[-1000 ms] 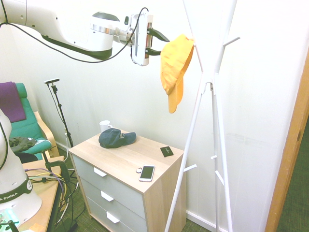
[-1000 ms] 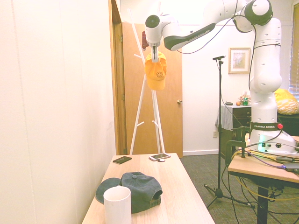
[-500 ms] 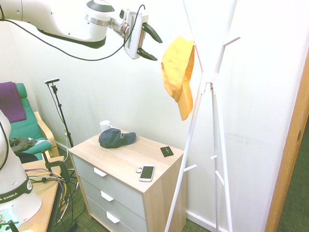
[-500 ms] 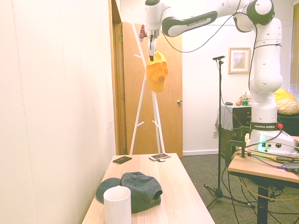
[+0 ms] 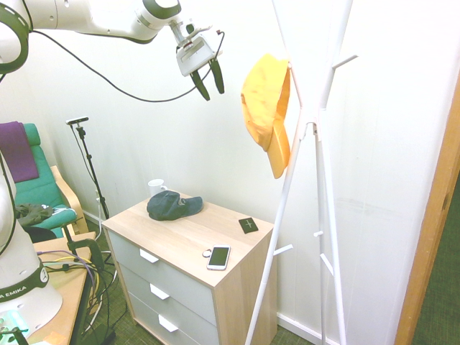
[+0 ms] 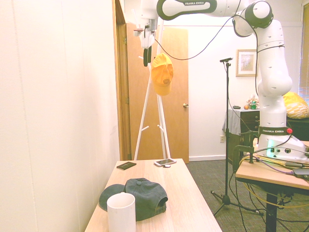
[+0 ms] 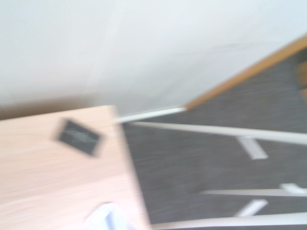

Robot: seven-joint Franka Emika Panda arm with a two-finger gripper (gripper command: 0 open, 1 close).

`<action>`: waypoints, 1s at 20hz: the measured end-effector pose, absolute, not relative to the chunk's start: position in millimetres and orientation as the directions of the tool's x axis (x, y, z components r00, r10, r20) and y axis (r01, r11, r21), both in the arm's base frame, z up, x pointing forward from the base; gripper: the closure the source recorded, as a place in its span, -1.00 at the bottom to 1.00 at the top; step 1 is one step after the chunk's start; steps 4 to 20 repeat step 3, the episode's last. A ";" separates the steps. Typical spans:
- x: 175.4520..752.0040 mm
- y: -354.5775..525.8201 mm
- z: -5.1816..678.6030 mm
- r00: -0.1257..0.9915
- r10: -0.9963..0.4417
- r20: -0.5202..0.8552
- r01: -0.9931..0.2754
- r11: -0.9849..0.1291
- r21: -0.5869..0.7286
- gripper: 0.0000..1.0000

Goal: Hang the cap

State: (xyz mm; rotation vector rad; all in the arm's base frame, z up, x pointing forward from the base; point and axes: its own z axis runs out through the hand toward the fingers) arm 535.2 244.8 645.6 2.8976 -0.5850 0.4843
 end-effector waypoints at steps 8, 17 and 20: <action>536.8 243.8 646.3 0.890 -0.375 0.261 -0.392 -0.920 0.015 -1.00; 536.8 243.8 646.3 0.890 -0.375 0.261 -0.392 -0.920 0.015 -1.00; 536.8 243.8 646.3 0.890 -0.375 0.261 -0.392 -0.920 0.015 -1.00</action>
